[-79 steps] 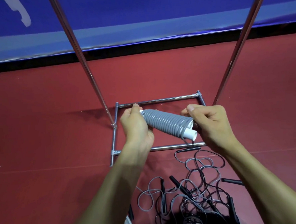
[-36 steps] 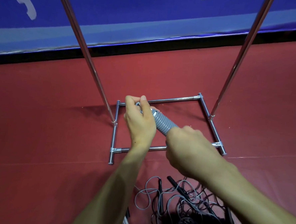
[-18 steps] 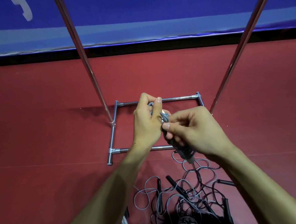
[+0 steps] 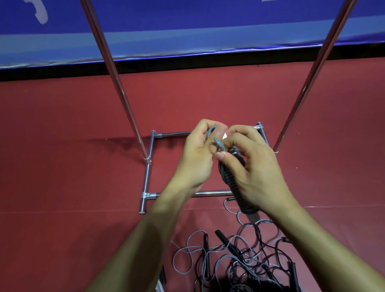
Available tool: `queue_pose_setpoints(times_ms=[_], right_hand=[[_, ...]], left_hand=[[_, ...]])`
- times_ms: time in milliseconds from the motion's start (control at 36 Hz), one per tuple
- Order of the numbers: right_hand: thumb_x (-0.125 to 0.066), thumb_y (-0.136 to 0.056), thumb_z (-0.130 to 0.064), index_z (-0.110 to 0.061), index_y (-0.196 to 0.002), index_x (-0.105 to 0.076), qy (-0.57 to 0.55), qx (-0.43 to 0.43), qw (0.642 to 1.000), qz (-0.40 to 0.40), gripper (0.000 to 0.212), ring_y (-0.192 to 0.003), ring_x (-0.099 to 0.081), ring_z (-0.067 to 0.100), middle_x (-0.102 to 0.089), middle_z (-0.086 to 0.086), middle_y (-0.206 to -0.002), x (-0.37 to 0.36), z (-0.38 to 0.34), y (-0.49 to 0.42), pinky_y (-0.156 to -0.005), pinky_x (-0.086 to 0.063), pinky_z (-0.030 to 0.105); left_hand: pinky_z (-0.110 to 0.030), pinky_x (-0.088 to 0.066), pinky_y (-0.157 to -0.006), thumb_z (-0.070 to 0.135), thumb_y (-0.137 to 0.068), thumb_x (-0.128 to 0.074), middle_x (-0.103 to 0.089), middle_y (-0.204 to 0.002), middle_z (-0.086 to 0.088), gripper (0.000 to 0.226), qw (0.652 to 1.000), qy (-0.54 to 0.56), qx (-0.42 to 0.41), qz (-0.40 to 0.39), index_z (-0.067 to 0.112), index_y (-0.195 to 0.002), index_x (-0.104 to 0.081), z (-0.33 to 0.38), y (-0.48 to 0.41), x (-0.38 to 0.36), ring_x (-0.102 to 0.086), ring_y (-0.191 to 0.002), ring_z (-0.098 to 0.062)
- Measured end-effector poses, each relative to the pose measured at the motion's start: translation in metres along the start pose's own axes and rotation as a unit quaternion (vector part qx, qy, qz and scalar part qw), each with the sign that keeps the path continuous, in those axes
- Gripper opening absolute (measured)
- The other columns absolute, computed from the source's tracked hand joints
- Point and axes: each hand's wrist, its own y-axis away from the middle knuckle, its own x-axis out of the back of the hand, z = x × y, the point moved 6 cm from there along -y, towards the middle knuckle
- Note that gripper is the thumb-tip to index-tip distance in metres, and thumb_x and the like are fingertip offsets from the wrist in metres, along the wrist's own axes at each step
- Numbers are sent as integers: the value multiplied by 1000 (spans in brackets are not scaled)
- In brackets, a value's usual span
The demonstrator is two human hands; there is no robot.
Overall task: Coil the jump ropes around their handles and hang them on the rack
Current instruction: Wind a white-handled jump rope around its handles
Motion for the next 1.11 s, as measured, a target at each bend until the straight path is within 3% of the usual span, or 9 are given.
queue_pose_setpoints(times_ms=[139, 278, 417, 528, 639, 750, 889, 944, 1111], right_hand=[[-64, -83, -21, -11, -85, -68, 11, -15, 999, 41, 11, -95, -52, -6, -58, -6, -103, 8, 6, -1, -81, -33, 1], [-66, -82, -22, -11, -83, -69, 1, -20, 997, 71, 11, -93, -56, -3, -65, -5, -100, 12, 8, 0, -80, -38, 6], [-64, -85, -24, -13, -89, -68, 31, -23, 996, 85, 13, -93, -62, 11, -67, -5, -100, 13, 7, 3, -82, -48, 30], [-60, -88, -28, -15, -91, -67, 45, -33, 995, 86, 15, -72, -59, 17, -67, -4, -85, 15, 8, 3, -67, -49, 41], [-62, -89, -27, -18, -90, -63, 40, -43, 995, 81, 10, -56, -48, 15, -59, -6, -68, 12, 10, 4, -57, -47, 39], [-68, -88, -26, -21, -94, -64, 41, -46, 994, 87, 9, -57, -53, 15, -62, -8, -69, 16, 10, 4, -58, -47, 36], [-67, -84, -25, -16, -91, -73, 33, -27, 992, 116, 13, -87, -67, 11, -72, -9, -95, 25, 4, 1, -78, -54, 38], [-67, -82, -24, -13, -86, -71, 30, -33, 992, 120, 12, -85, -66, 14, -71, -7, -96, 26, 7, 0, -75, -53, 38], [-66, -83, -21, -14, -80, -68, -25, -62, 990, 125, 8, -77, -61, 7, -70, -8, -95, 29, 12, -3, -70, -43, 19]], left_hand=[[-15, -46, -56, -4, -96, -51, -66, -70, 1, 15, 993, 93, 67, 18, 8, -97, -61, 1, 2, -1, -58, -59, -6], [-23, -53, -58, 1, -88, -66, -67, -64, -7, 11, 987, 93, 107, 77, 2, -80, -58, 0, 2, 4, -64, -57, -14], [-20, -55, -60, -3, -90, -62, -67, -65, -8, 8, 987, 66, 140, 44, -1, -82, -60, 2, 3, 0, -63, -57, -10], [-24, -59, -67, -10, -90, -58, -67, -66, -11, 12, 990, 50, 127, 30, -5, -78, -58, 8, 2, 0, -67, -59, -12], [-21, -58, -63, -8, -92, -57, -63, -62, -11, 12, 992, 0, 115, 51, -7, -80, -56, 8, 3, -1, -65, -57, -11], [-25, -59, -73, -3, -95, -54, -54, -56, -5, 31, 993, -59, 93, 36, 3, -65, -51, 9, 3, -3, -56, -61, -11], [-28, -58, -79, -5, -96, -51, -60, -81, -20, 25, 994, 21, 101, 18, -2, -71, -57, 8, 6, -8, -64, -78, -22], [-28, -58, -82, -6, -95, -49, -64, -79, -17, 24, 993, 53, 110, 6, -2, -75, -61, 5, 7, -11, -64, -78, -19], [-27, -55, -89, -6, -95, -47, -66, -81, -15, 17, 984, 135, 120, -10, -4, -84, -60, 2, 7, -19, -66, -83, -18]])
